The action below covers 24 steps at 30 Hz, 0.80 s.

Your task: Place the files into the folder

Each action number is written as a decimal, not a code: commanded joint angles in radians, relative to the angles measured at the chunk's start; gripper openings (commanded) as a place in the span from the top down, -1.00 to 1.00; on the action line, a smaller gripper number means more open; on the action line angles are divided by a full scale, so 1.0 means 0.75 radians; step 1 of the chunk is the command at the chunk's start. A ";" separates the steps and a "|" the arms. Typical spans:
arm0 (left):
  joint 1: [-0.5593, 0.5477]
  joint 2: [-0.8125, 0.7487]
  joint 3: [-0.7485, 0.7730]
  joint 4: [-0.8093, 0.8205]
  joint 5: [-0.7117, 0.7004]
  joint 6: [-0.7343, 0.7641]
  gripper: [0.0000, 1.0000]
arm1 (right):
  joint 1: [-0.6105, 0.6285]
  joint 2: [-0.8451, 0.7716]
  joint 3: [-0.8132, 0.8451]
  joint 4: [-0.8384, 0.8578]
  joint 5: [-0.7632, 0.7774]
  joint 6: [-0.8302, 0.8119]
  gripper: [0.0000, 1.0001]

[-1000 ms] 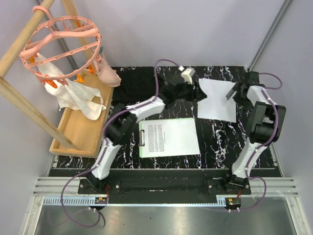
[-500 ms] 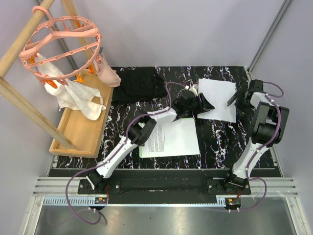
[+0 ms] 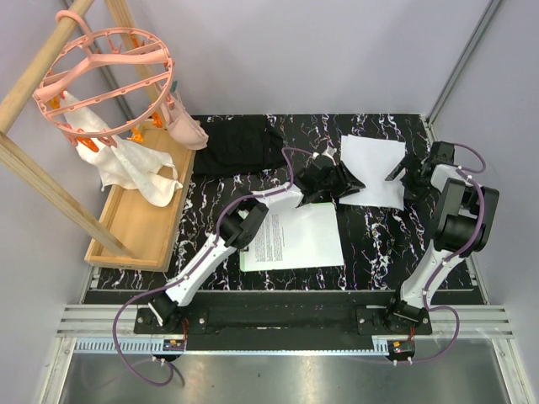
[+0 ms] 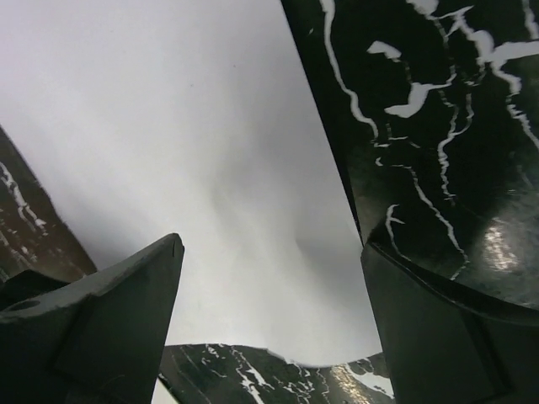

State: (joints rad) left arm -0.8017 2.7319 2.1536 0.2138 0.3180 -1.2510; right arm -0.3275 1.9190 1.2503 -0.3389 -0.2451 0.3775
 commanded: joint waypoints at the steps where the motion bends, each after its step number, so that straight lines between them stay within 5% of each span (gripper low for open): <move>1: 0.005 0.021 0.021 -0.001 0.014 -0.017 0.18 | 0.005 -0.051 -0.021 0.002 -0.174 0.045 -0.93; 15: 0.005 0.039 0.053 -0.019 0.044 0.013 0.18 | 0.005 -0.196 -0.012 0.022 -0.277 0.106 -0.96; 24: 0.009 0.043 0.055 -0.015 0.057 0.018 0.17 | 0.005 -0.055 0.096 -0.090 0.046 -0.039 -0.99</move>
State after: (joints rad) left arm -0.7994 2.7338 2.1540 0.2115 0.3347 -1.2575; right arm -0.3275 1.8206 1.2411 -0.3569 -0.3260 0.4217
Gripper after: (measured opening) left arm 0.413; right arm 0.994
